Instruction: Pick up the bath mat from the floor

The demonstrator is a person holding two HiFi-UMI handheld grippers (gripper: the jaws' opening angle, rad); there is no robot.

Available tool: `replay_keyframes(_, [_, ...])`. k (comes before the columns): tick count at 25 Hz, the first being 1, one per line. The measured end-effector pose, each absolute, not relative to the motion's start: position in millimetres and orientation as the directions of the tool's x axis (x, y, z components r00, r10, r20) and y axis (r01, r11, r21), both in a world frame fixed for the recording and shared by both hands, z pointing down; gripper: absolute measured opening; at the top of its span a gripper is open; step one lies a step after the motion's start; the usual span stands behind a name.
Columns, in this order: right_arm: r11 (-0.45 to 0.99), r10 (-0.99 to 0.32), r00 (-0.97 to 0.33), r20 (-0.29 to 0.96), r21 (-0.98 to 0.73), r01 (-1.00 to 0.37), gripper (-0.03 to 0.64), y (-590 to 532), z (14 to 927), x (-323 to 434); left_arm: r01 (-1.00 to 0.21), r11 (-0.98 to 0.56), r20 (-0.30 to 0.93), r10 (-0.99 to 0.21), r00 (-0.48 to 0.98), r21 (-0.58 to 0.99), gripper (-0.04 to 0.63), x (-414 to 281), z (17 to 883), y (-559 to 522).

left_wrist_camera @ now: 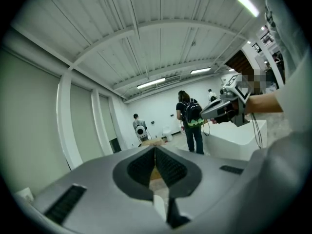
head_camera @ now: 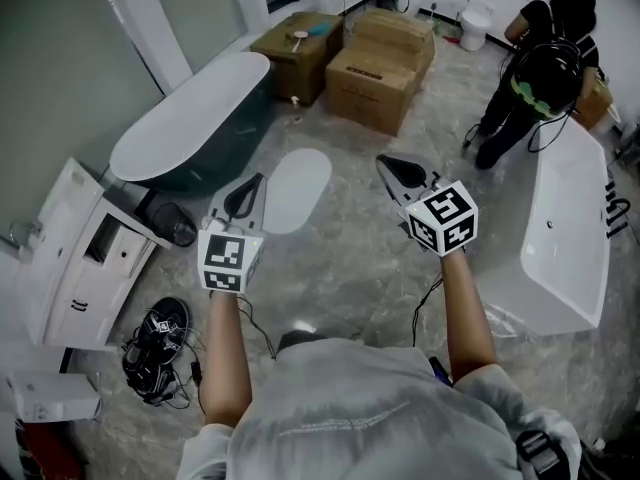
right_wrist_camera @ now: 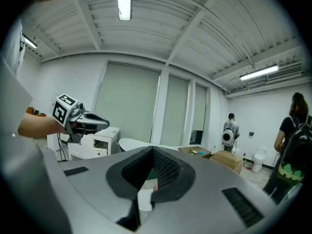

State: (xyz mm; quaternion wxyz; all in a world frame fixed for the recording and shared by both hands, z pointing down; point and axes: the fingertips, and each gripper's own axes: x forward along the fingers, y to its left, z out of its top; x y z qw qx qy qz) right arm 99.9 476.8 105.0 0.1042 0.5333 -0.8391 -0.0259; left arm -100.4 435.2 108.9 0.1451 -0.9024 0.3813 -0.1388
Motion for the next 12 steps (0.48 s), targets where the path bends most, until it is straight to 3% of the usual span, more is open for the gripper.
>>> replay_keyframes(12, [0.411,-0.908,-0.392,0.15,0.131,-0.902,0.014,424.3,122.2,142.1,-0.66,-0.664,0.172,-0.739,0.652,-0.351,0.017,-74.1,126.9,386.8])
